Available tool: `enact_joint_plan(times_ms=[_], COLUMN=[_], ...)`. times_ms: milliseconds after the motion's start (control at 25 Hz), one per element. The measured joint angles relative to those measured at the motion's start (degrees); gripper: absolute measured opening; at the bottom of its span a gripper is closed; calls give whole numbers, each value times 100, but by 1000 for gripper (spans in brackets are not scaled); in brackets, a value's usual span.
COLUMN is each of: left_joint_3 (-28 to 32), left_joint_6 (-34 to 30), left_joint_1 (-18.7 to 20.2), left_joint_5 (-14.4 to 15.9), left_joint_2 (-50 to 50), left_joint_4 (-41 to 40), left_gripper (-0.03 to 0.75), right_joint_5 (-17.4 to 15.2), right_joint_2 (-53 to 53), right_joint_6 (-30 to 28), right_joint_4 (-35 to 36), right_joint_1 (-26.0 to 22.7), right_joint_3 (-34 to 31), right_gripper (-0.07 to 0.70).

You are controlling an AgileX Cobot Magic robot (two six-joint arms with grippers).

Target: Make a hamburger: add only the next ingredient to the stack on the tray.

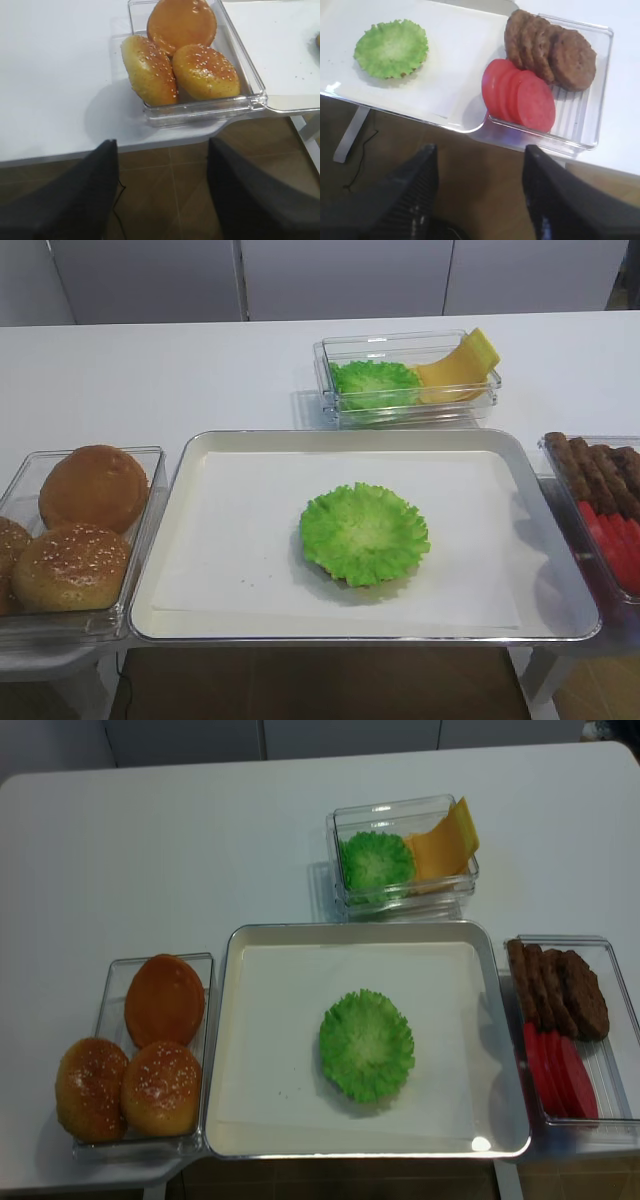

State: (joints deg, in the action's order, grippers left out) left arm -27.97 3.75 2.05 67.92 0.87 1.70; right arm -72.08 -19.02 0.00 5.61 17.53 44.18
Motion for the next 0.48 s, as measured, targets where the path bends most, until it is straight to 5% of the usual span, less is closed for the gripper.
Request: enact_joint_plan(times_ms=[480], left_joint_3=[0], left_joint_6=[0], left_joint_1=[0], left_joint_5=[0], left_joint_2=[0], left_joint_4=[0], left_gripper=[422], right_joint_5=[22], right_joint_2=[1868], right_joint_6=[-31], right_joint_4=[-177], right_joint_1=[0], right_joint_3=[-781], right_gripper=[407])
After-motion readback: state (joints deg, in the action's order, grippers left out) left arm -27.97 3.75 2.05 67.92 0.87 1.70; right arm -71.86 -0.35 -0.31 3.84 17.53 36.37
